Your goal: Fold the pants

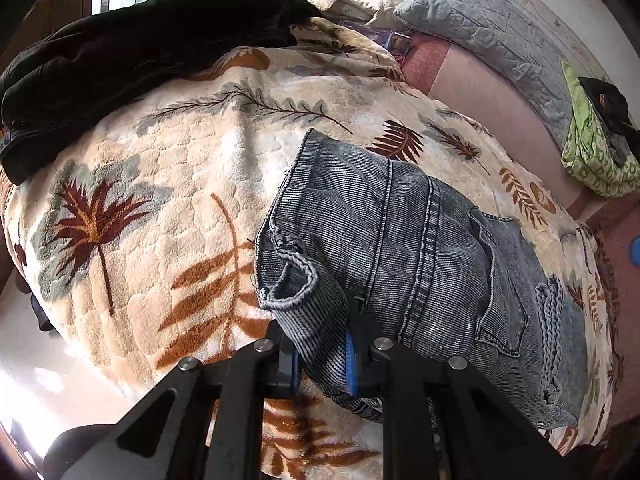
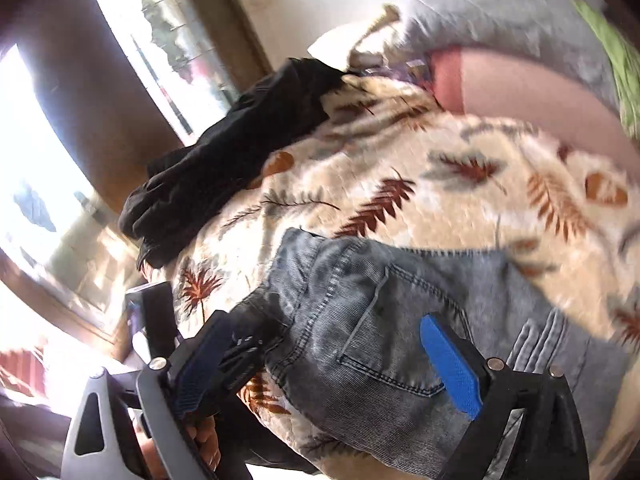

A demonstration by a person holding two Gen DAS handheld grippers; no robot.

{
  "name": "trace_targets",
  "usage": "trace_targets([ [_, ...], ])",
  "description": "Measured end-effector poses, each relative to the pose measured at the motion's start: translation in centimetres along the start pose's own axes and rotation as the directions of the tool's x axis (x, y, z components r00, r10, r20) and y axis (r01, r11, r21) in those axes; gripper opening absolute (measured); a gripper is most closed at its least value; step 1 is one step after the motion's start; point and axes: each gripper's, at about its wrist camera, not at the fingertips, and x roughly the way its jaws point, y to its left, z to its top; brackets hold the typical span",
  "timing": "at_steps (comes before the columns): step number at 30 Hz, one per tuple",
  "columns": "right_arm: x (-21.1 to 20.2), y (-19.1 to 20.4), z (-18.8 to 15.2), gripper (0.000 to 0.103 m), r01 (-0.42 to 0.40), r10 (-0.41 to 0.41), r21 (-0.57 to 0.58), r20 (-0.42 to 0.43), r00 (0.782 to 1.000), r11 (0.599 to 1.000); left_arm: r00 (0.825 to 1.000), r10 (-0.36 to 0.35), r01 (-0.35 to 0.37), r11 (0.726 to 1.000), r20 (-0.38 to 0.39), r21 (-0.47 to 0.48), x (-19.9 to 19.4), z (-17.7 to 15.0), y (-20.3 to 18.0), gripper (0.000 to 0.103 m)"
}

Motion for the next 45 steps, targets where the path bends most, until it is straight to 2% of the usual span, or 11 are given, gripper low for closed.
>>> trace_targets([
  [9, -2.7, 9.3, -2.2, 0.097, -0.083, 0.088, -0.309, 0.001, 0.996, 0.948, 0.999, 0.033, -0.033, 0.999, 0.003, 0.039, 0.0, 0.1, -0.4, 0.017],
  [15, 1.1, -2.6, -3.0, 0.097, -0.087, 0.089, 0.137, -0.005, 0.996, 0.987, 1.000, 0.015, -0.015, 1.000, -0.009, 0.023, 0.1, 0.1, -0.3, 0.017],
  [17, 4.2, -5.9, -4.1, 0.085, -0.102, 0.127, 0.227, -0.099, 0.987, 0.968, 1.000, 0.002, -0.002, 1.000, -0.012, 0.008, 0.0, 0.2, -0.1, 0.017],
  [19, 7.4, -8.9, -5.6, 0.054, -0.188, 0.271, 0.394, -0.167, 0.948, 0.900, 0.999, -0.028, 0.027, 0.999, -0.022, -0.020, 0.0, 0.3, 0.5, 0.017],
  [20, 8.2, -10.0, -6.1, 0.054, -0.203, 0.306, 0.457, -0.162, 0.938, 0.866, 0.999, -0.040, 0.040, 0.999, -0.025, -0.028, 0.0, 0.3, 0.7, 0.017],
  [24, 8.3, -11.5, -5.9, 0.054, -0.197, 0.288, 0.520, -0.099, 0.952, 0.831, 0.999, -0.045, 0.045, 0.999, -0.028, -0.024, 0.1, 0.3, 0.7, 0.017],
  [27, 10.8, -13.0, -6.3, 0.065, -0.089, 0.226, 0.546, -0.190, 0.955, 0.833, 0.999, -0.038, 0.038, 0.999, -0.030, -0.026, 0.1, 0.4, 0.5, 0.017],
  [34, 7.8, -13.9, -6.5, 0.072, -0.139, 0.223, 0.572, -0.078, 0.972, 0.808, 0.999, -0.022, 0.022, 1.000, -0.029, -0.003, 0.0, 0.6, 0.2, 0.017],
  [37, 10.5, -14.2, -7.8, 0.080, -0.093, 0.228, 0.552, -0.180, 0.957, 0.828, 1.000, -0.005, 0.005, 1.000, -0.017, 0.008, -0.2, 0.7, -0.5, 0.017],
  [41, 7.1, -15.4, -7.3, 0.083, -0.235, 0.316, 0.621, -0.022, 0.948, 0.747, 1.000, 0.013, -0.013, 0.999, 0.010, 0.042, -1.3, 1.2, -1.7, 0.016],
  [45, 1.5, -18.3, -9.5, 0.083, -0.289, 0.273, 0.641, 0.127, 0.953, 0.711, 0.997, 0.011, -0.018, 0.995, 0.080, 0.096, -3.8, 2.0, -4.3, 0.013],
])
